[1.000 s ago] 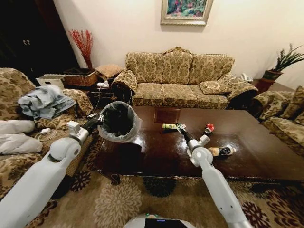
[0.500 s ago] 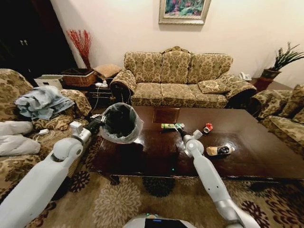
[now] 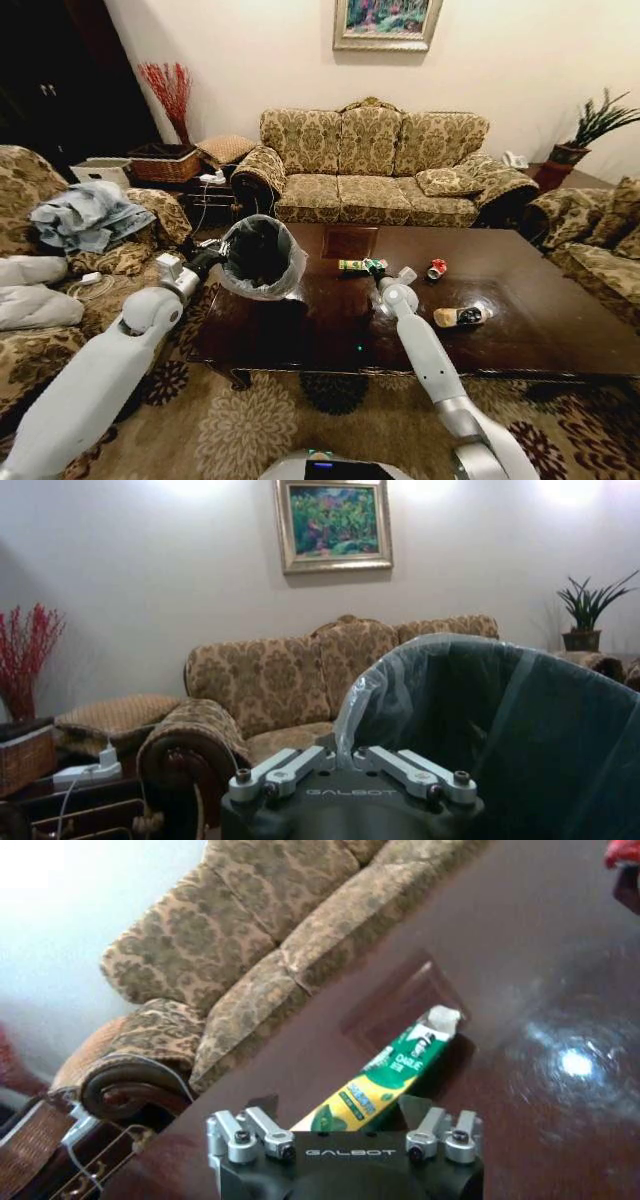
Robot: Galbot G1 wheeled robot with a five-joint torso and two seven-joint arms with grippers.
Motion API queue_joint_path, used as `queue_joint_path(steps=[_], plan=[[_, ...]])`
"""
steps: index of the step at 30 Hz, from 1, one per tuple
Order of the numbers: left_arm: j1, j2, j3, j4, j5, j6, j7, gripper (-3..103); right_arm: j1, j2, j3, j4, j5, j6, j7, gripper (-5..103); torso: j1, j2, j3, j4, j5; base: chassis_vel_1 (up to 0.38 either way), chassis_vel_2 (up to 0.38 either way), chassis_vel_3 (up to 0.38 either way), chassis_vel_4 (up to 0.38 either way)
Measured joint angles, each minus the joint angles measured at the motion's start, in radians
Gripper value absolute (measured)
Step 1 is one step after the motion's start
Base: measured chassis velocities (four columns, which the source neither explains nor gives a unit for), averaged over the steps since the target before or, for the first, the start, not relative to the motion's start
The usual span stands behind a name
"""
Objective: Move to the front of the table and place the trash on the table into the trash bin.
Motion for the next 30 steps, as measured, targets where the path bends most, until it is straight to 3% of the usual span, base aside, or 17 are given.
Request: queue_joint_path(steps=[2,3,5,8,10,21,24,30], plan=[[0.005,-0.002,-0.002,0.0,0.0,-0.001,0.0,3,-0.011,-0.008,0.001,0.009,-0.012,0.004,-0.042,75,0.0,0.0,0.0,-0.0001,-0.0001,0.0,0.0,0.0,0.0],[0.008,-0.005,-0.003,-0.001,0.0,-0.001,0.001,3,-0.015,-0.012,0.001,0.015,-0.012,0.001,-0.054,80,0.0,0.0,0.0,-0.0001,0.0,0.0,0.0,0.0,0.0],[0.01,-0.007,-0.004,-0.002,0.001,-0.001,0.002,3,-0.018,-0.016,0.001,0.017,-0.013,-0.002,-0.06,80,0.0,0.0,0.0,-0.0001,-0.0001,0.0,0.0,0.0,0.0],[0.016,-0.011,-0.009,-0.005,0.002,-0.004,0.002,3,-0.027,-0.021,-0.002,0.023,-0.017,-0.014,-0.063,95,0.0,0.0,0.0,-0.0001,-0.0002,0.0,0.0,0.0,0.0],[0.02,-0.011,-0.014,-0.007,0.002,-0.004,0.003,3,-0.031,-0.023,-0.004,0.028,-0.015,-0.017,-0.063,99,0.0,0.0,0.0,0.0,-0.0001,0.0,0.0,0.0,0.0],[0.047,-0.008,-0.033,-0.018,0.002,-0.009,0.005,3,-0.025,-0.003,-0.018,0.007,-0.006,-0.006,-0.078,100,-0.001,0.0,0.0,0.0001,-0.0001,-0.055,0.056,0.059,-0.052],[0.048,-0.005,-0.034,-0.018,0.002,-0.009,0.005,3,-0.029,0.002,-0.019,0.012,-0.012,-0.007,-0.062,100,0.0,0.0,0.0,0.0003,0.0,-0.205,0.209,0.198,-0.179],[0.048,-0.001,-0.039,-0.011,0.002,-0.01,0.006,3,-0.113,-0.003,-0.02,0.132,-0.014,-0.054,0.074,100,0.002,0.0,0.001,-0.0006,0.0002,-0.189,0.184,0.171,-0.188]])
